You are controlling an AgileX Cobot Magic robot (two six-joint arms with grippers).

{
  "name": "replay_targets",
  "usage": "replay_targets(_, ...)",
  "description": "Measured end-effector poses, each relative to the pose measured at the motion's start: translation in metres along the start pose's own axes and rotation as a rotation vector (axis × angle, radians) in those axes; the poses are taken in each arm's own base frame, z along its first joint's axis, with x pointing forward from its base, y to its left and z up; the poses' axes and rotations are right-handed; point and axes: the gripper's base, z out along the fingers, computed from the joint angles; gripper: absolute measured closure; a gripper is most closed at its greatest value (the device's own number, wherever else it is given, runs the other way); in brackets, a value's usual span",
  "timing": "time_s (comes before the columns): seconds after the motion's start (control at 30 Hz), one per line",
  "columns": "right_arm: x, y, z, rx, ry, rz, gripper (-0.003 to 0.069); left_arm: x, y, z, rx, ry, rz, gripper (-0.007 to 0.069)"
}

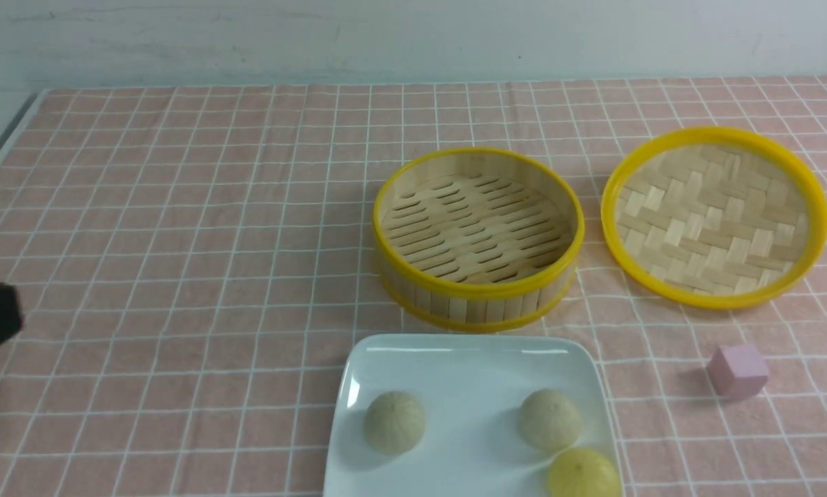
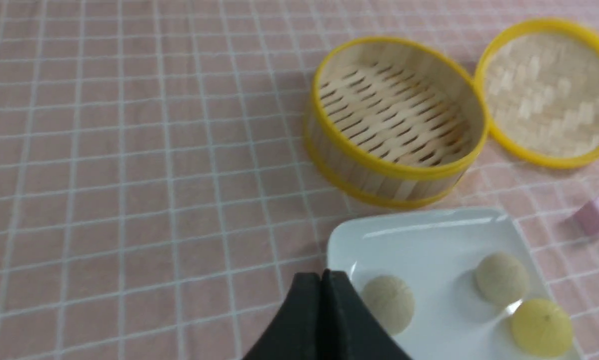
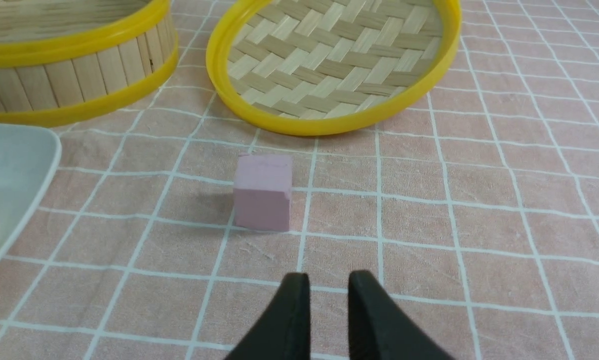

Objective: Put the steamed buns into the plate on the pink tablecloth.

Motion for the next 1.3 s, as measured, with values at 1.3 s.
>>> replay_targets(1.3, 0.000, 0.000, 0.000, 0.000, 0.001, -0.004, 0.0470, 0.176, 0.075, 0.032, -0.445, -0.211, -0.160, 0.0580)
